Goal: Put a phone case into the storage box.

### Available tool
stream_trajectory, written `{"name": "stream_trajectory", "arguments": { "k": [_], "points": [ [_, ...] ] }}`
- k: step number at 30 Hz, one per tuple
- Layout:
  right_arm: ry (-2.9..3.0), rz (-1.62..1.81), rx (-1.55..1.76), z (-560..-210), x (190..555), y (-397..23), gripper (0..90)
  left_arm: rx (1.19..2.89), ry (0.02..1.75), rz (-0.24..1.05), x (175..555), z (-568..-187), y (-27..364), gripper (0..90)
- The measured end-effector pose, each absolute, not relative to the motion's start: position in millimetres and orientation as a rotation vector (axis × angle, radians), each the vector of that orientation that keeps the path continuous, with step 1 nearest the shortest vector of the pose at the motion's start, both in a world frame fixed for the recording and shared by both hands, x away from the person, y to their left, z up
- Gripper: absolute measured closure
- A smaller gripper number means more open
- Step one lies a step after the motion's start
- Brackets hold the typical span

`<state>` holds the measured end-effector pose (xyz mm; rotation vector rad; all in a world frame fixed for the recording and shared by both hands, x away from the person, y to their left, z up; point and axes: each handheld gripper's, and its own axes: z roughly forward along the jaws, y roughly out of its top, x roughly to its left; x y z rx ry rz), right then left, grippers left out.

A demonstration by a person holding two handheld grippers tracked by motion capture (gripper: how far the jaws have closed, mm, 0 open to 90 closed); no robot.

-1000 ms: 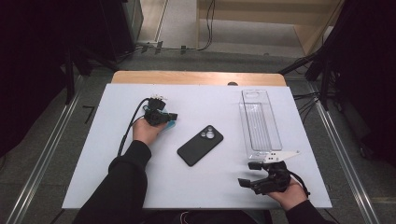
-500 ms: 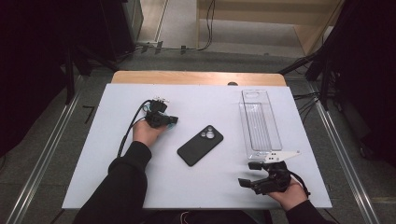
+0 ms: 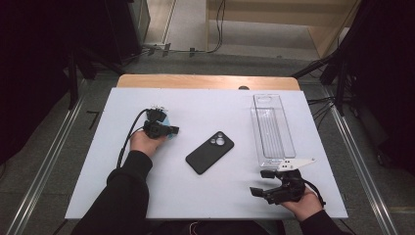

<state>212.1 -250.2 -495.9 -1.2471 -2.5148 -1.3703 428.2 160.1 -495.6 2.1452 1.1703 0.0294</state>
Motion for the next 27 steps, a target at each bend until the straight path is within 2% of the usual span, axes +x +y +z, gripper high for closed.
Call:
{"name": "stream_trajectory", "arguments": {
  "k": [27],
  "points": [
    [-2.514,-1.373,-1.254,-495.4,212.3,-250.7,14.3,2.147,1.248,0.053,401.0,-489.5,214.6,90.0]
  ]
}}
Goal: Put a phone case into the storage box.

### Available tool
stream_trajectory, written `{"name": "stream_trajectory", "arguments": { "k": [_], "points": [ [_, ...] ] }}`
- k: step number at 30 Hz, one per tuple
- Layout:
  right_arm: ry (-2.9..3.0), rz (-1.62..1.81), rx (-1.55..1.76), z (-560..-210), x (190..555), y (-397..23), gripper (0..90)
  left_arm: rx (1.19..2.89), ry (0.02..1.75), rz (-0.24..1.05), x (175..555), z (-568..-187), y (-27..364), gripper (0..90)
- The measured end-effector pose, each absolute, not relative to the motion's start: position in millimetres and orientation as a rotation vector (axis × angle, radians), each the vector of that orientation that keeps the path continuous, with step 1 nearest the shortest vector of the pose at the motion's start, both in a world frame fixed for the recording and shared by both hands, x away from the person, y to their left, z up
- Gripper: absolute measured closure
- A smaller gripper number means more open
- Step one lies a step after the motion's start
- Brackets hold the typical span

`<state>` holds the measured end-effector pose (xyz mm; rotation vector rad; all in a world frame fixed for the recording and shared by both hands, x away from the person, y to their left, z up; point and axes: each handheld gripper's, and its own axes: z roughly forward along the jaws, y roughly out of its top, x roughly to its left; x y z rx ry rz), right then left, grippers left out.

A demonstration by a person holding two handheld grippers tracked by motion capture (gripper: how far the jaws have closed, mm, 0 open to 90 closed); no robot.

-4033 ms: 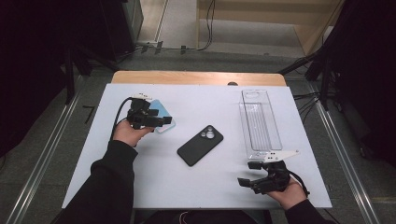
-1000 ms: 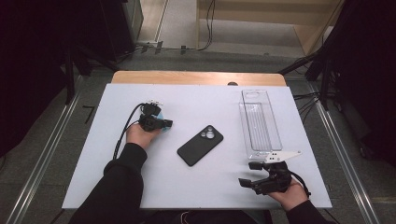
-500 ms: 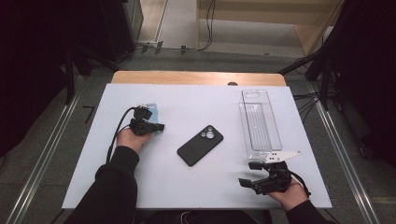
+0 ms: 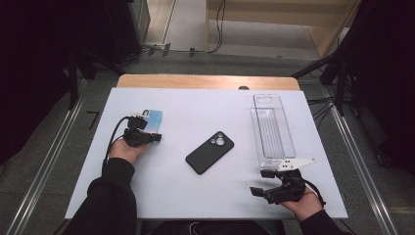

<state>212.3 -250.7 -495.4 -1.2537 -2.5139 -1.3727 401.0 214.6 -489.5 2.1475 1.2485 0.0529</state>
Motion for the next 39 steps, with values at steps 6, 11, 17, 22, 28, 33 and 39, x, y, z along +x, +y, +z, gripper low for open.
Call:
{"name": "stream_trajectory", "arguments": {
  "k": [6,11,17,22,28,33,39],
  "points": [
    [-2.516,-1.37,-1.246,-495.5,212.6,-250.0,14.3,2.126,1.253,0.047,397.5,-489.2,223.0,87.2],
    [-2.516,-1.376,-1.246,-495.4,213.1,-249.9,14.3,2.092,1.222,0.054,394.3,-482.7,223.5,79.6],
    [-2.51,-1.388,-1.252,-495.2,214.7,-251.1,14.3,2.061,1.096,-0.026,371.0,-467.1,219.7,53.1],
    [-2.503,-1.405,-1.24,-494.3,215.7,-250.0,14.3,2.033,1.031,-0.054,349.0,-466.0,222.0,37.1],
    [-2.502,-1.411,-1.23,-493.5,217.7,-249.1,14.3,2.034,0.991,-0.055,326.3,-465.5,224.6,31.0],
    [-2.503,-1.403,-1.232,-494.1,219.1,-248.8,14.3,2.057,0.966,-0.077,309.8,-465.9,220.5,30.9],
    [-2.503,-1.403,-1.227,-494.2,220.1,-249.0,14.3,2.096,0.916,-0.097,291.1,-466.4,212.0,30.8]
  ]
}}
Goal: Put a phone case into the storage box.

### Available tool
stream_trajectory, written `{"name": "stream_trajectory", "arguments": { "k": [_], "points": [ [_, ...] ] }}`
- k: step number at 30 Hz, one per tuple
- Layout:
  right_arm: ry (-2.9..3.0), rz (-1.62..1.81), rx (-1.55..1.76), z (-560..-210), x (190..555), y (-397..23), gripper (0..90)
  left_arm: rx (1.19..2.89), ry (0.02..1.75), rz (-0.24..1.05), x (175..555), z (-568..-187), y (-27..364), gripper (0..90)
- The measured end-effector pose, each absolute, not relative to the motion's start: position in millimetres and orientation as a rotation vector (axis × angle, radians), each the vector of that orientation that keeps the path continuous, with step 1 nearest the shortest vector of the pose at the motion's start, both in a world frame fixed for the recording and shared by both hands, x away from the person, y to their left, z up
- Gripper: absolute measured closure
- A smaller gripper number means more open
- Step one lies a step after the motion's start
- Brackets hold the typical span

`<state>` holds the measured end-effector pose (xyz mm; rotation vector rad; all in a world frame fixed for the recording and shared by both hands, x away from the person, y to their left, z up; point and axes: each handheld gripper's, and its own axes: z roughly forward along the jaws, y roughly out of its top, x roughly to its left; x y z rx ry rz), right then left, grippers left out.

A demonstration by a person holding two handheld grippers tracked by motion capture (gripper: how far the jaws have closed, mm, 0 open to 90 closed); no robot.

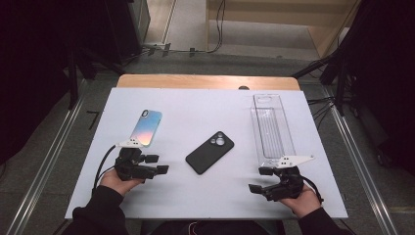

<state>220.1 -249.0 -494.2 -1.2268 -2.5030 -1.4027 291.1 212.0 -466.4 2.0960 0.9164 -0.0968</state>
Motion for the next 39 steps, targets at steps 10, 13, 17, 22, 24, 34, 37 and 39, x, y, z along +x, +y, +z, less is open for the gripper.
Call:
{"name": "stream_trajectory", "arguments": {
  "k": [10,13,17,22,24,34,37,39],
  "points": [
    [-2.508,-1.389,-1.222,-496.0,227.0,-249.3,14.3,2.099,0.877,-0.147,271.7,-468.5,211.8,30.8],
    [-2.5,-1.39,-1.238,-495.8,227.8,-250.9,14.3,2.096,0.873,-0.149,270.1,-468.6,212.4,30.8],
    [-2.509,-1.388,-1.24,-495.8,227.6,-251.8,14.3,2.093,0.882,-0.152,271.2,-468.9,213.0,30.8],
    [-2.502,-1.391,-1.251,-495.8,226.5,-253.1,14.3,2.076,0.898,-0.123,273.1,-467.5,214.8,30.8],
    [-2.503,-1.388,-1.249,-495.7,225.8,-252.4,14.3,2.05,0.935,-0.088,275.7,-465.0,218.7,30.8],
    [-2.508,-1.385,-1.244,-496.1,225.1,-251.8,14.3,2.026,1.046,0.029,297.9,-460.9,226.9,26.2],
    [-2.505,-1.385,-1.246,-496.4,225.2,-251.9,14.3,2.024,1.041,0.034,304.3,-459.7,226.6,21.7],
    [-2.504,-1.385,-1.248,-496.6,225.2,-252.0,14.3,2.022,1.041,0.048,308.8,-458.4,225.9,21.6]
  ]
}}
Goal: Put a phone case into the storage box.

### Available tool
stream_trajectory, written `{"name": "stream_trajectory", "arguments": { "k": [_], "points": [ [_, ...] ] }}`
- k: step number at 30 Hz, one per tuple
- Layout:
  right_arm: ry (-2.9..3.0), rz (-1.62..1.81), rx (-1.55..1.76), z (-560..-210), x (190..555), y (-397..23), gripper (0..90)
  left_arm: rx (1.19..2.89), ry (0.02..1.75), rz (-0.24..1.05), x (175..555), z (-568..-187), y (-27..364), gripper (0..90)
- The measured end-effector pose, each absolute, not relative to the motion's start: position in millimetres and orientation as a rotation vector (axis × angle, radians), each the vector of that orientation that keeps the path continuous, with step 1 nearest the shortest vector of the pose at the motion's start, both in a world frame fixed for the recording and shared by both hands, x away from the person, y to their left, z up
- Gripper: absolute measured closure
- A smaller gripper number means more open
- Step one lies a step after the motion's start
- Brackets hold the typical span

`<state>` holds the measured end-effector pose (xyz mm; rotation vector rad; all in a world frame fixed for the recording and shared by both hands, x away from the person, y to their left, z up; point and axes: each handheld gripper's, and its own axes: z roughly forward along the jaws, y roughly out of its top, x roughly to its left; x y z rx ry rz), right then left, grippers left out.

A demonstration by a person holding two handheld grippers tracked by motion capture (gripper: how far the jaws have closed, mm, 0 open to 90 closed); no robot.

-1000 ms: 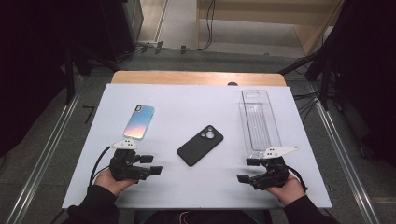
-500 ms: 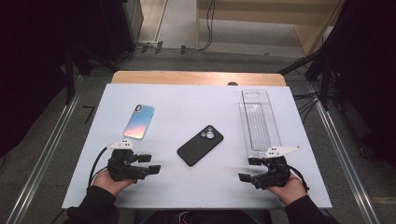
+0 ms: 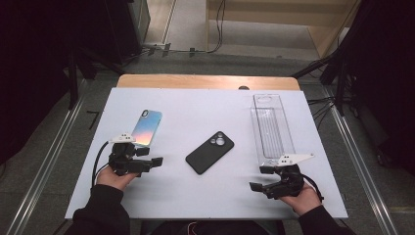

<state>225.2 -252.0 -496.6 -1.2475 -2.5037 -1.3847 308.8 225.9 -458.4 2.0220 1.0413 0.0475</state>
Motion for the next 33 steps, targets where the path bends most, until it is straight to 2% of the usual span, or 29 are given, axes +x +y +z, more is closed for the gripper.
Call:
{"name": "stream_trajectory", "arguments": {
  "k": [3,5,14,33],
  "points": [
    [-2.501,-1.381,-1.25,-496.8,225.1,-252.2,14.3,2.019,1.068,0.089,317.2,-457.2,224.5,11.4],
    [-2.501,-1.381,-1.252,-496.8,225.1,-252.2,14.3,2.02,1.081,0.087,320.7,-457.3,223.8,0.0],
    [-2.504,-1.374,-1.255,-497.4,224.9,-252.0,14.3,2.008,1.111,0.147,344.5,-454.8,226.1,0.0],
    [-2.507,-1.376,-1.239,-497.1,224.3,-250.7,14.3,1.975,1.294,0.379,399.4,-464.5,229.1,0.0]
  ]
}}
